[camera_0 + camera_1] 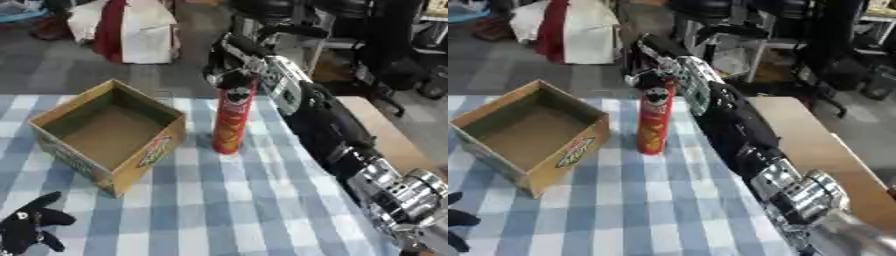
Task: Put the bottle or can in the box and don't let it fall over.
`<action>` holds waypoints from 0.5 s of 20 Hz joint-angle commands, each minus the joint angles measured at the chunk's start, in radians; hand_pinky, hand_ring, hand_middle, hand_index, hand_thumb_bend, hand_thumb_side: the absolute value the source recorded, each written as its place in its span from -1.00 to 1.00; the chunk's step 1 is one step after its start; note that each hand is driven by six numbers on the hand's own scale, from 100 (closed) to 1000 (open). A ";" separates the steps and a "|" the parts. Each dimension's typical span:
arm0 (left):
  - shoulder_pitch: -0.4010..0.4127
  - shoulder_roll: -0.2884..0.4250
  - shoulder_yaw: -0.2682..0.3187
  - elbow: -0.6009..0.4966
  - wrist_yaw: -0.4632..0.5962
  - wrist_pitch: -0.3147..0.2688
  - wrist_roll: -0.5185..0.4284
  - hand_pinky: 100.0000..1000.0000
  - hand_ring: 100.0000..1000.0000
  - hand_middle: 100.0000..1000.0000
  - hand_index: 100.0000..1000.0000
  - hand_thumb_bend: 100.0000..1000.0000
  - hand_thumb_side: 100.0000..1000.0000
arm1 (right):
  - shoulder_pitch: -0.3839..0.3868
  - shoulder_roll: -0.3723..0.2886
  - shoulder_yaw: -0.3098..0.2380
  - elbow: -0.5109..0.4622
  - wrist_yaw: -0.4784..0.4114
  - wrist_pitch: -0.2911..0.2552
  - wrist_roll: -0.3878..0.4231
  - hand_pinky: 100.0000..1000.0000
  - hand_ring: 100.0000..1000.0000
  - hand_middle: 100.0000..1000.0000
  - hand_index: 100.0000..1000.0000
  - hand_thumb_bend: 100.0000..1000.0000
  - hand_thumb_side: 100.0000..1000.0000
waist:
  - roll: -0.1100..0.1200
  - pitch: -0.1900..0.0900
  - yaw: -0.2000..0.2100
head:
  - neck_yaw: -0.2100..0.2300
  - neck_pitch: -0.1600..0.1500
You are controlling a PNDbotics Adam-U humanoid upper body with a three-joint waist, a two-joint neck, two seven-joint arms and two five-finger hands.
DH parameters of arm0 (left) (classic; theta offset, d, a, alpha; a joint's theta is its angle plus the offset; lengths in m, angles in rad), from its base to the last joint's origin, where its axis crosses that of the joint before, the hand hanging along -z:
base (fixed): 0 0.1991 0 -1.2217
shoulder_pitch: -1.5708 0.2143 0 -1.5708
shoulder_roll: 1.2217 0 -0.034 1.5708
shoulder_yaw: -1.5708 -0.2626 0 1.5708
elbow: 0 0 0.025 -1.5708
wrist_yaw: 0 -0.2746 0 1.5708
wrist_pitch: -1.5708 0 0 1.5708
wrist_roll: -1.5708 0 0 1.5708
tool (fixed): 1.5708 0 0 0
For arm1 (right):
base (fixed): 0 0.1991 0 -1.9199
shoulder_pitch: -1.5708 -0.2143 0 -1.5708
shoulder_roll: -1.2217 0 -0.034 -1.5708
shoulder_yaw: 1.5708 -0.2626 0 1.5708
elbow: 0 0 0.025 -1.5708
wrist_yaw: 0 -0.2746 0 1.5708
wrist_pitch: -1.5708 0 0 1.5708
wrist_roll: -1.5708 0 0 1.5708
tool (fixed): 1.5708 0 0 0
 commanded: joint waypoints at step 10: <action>-0.010 0.000 -0.004 -0.023 0.007 0.004 0.001 0.03 0.52 0.29 0.95 -0.80 1.00 | -0.043 -0.052 0.018 -0.144 -0.028 0.022 0.023 -0.09 0.32 0.55 0.81 -1.00 -0.77 | 0.004 -0.021 -0.007 | -0.006 -0.008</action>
